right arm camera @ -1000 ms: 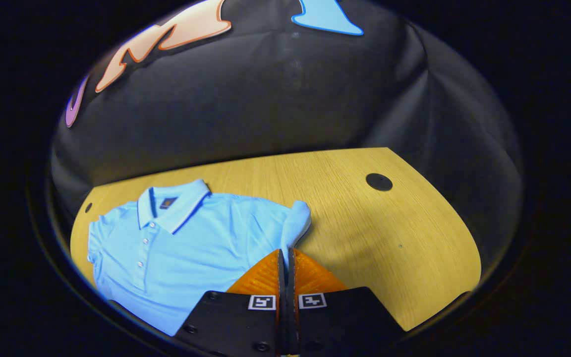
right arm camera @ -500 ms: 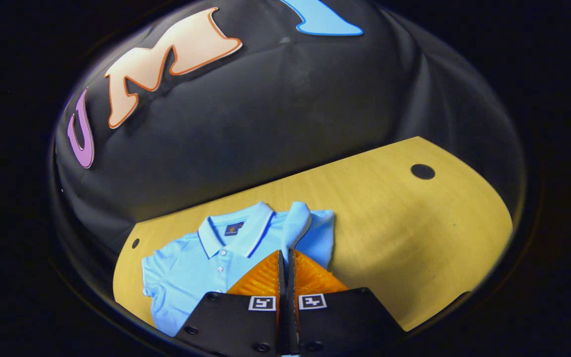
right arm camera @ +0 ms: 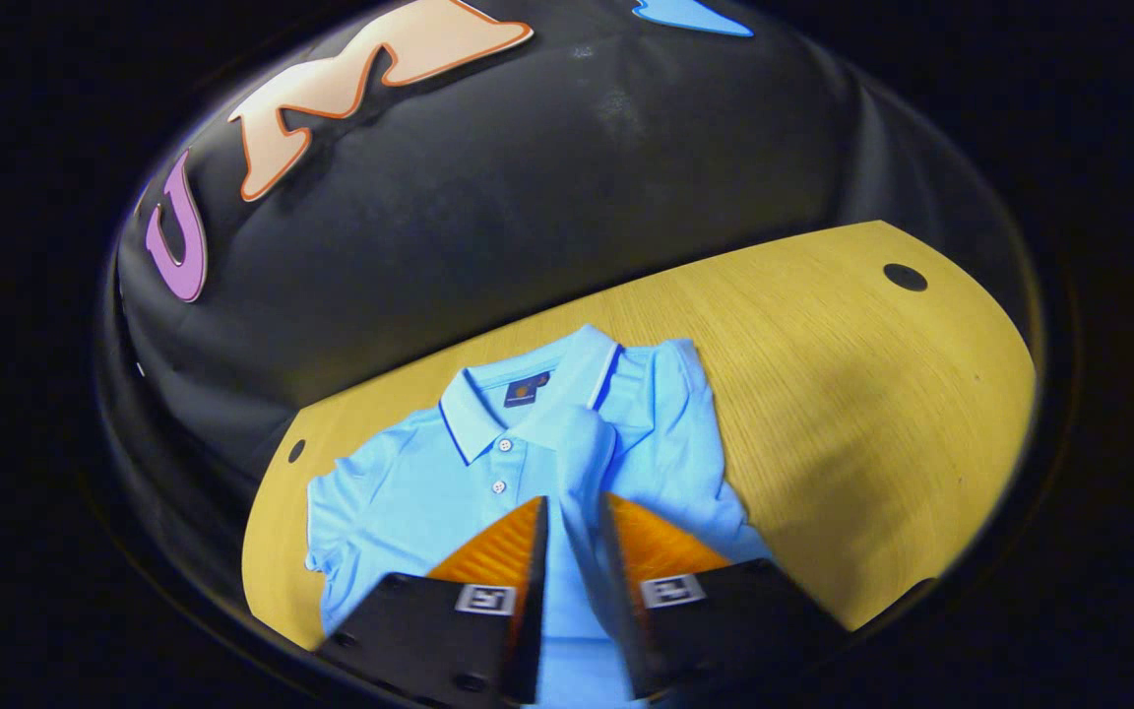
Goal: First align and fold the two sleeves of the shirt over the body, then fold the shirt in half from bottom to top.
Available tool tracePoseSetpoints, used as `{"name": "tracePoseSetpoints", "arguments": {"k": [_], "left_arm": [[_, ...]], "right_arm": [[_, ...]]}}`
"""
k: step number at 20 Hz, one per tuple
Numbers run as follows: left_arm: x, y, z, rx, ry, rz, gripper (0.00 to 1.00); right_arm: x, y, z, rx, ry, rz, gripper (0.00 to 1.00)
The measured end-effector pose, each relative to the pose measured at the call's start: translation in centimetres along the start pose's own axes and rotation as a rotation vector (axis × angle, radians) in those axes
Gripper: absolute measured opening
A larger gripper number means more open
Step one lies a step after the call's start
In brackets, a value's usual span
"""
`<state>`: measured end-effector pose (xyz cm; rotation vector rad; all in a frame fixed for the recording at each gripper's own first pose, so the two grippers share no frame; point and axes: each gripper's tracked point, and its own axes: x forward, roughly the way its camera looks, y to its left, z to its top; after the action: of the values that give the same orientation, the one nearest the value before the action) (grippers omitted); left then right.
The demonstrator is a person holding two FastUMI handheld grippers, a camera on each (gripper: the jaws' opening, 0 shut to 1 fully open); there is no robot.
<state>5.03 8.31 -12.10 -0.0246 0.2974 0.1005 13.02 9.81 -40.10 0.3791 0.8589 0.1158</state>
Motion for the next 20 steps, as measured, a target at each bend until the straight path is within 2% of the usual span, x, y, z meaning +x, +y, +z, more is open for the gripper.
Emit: {"name": "tracePoseSetpoints", "arguments": {"k": [3,4,5,6,7,13,20], "left_arm": [[0.9,0.2,-0.9,-0.026,0.013,0.01,0.96],[1.3,0.1,-1.2,-0.03,0.017,0.013,0.96],[1.7,-0.1,-1.4,-0.031,0.017,0.012,0.96],[2.0,-0.2,-1.6,-0.029,0.018,0.014,0.96],[2.5,-0.4,-1.8,-0.026,0.019,0.016,0.95],[6.9,-2.3,-3.6,-0.009,0.038,0.008,0.95],[12.7,-3.2,-8.8,-0.037,0.134,-0.006,0.95]], "right_arm": [[-1.3,-0.2,1.1,-0.088,-0.046,-0.003,1.0],[-1.9,-0.6,1.4,-0.117,-0.053,-0.012,0.95],[-2.7,-0.7,1.7,-0.137,-0.064,-0.012,0.97],[-3.6,-0.8,2.2,-0.149,-0.079,-0.009,0.92],[-4.5,-0.9,2.4,-0.159,-0.093,-0.007,0.97],[-10.0,-2.9,1.6,-0.188,-0.128,-0.001,0.98],[-15.0,-8.7,-1.2,-0.189,-0.106,-0.098,0.97]]}}
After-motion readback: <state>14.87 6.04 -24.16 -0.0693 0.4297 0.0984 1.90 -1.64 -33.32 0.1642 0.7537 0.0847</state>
